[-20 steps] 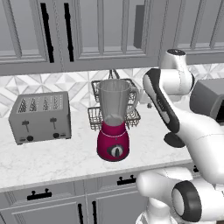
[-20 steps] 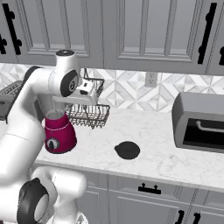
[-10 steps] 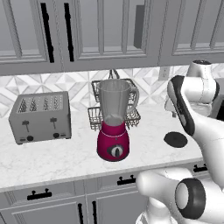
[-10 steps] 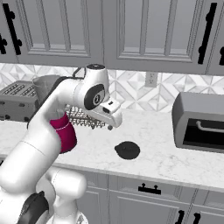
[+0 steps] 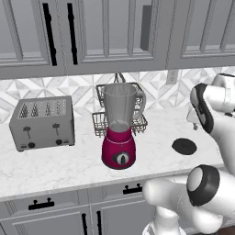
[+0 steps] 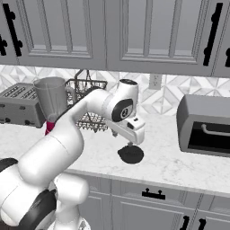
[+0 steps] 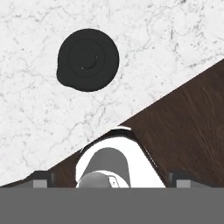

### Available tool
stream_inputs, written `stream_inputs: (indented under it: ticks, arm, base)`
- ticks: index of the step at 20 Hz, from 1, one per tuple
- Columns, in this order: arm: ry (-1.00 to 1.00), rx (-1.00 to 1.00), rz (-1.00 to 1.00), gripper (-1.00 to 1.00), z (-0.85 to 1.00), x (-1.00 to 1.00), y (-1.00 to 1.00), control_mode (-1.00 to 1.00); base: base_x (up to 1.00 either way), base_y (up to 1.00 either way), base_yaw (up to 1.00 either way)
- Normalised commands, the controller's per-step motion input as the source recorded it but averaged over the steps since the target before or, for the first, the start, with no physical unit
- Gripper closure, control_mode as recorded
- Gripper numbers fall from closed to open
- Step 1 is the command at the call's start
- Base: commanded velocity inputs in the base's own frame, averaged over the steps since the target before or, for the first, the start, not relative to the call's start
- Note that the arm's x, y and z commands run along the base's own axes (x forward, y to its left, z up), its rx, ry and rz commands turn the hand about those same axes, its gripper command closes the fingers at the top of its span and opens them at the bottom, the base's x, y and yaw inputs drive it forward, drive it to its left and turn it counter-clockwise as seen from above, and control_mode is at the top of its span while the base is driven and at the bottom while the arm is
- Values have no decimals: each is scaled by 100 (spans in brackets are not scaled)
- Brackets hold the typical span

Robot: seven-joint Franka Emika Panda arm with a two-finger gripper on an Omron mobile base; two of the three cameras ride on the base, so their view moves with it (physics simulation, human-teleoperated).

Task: Close the lid blender by securely placing the lid on top.

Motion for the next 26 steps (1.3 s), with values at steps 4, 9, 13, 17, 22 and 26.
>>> stream_inputs:
  ticks: [4,9,13,17,22,26]
  arm:
    - [2,3,-5,-100,-46,21,-3,-100]
    - [1,0,-1,-100,-49,23,-1,-100]
    - [2,-3,-1,-100,-42,47,0,-100]
    - [4,-5,0,-100,-36,45,0,-100]
    - [3,-3,0,-100,-39,40,-5,-100]
    - [5,0,-1,-100,-42,34,-21,-100]
  base:
    - [0,0,0]
    - [0,0,0]
    - [0,0,0]
    - [0,0,0]
    - [0,0,0]
    - [0,0,0]
